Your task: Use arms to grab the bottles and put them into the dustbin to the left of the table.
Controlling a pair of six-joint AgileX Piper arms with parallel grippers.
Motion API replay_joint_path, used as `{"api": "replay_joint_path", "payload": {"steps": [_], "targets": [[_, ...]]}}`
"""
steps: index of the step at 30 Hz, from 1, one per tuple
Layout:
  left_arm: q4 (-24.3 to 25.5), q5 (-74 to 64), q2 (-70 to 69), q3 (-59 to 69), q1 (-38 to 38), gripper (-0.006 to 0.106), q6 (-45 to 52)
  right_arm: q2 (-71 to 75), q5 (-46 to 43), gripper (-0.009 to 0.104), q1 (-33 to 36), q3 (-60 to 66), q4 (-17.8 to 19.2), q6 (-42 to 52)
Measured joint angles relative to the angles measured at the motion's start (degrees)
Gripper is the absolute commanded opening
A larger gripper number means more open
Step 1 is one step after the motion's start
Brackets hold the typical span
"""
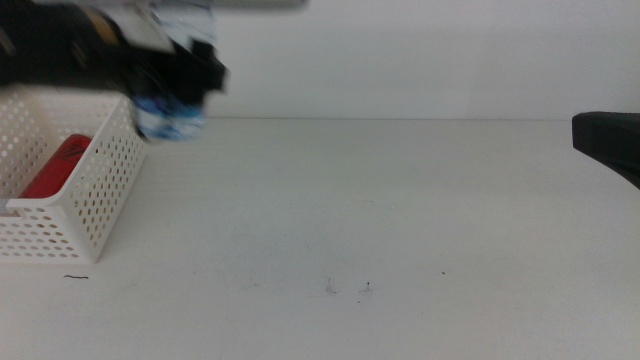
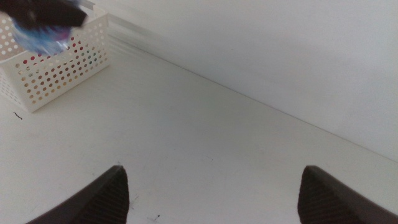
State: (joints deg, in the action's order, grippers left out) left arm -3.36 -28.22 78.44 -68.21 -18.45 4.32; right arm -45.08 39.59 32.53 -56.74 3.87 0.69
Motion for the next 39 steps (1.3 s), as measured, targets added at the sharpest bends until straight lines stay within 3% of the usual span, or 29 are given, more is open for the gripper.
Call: {"api": "replay_joint_path", "payload": {"steps": [6, 15, 25, 39], "targets": [[-6.8, -20.1, 4.1, -17.4, 9.7, 0.021, 11.0, 0.0, 0.0, 0.085, 0.0, 0.0, 0.0, 0.0], [-7.6, -35.9, 16.7, -33.0, 22.9, 0.021, 14.5, 0.0, 0.0, 0.085, 0.0, 0.0, 0.0, 0.0], [-7.7, -37.7, 28.2, -35.6, 31.6, 0.021, 18.8, 0.0, 0.0, 0.085, 0.0, 0.0, 0.0, 0.0], [-7.8, -31.2, 39.0, -35.7, 32.7, 0.021, 21.5, 0.0, 0.0, 0.085, 0.0, 0.0, 0.0, 0.0]]}}
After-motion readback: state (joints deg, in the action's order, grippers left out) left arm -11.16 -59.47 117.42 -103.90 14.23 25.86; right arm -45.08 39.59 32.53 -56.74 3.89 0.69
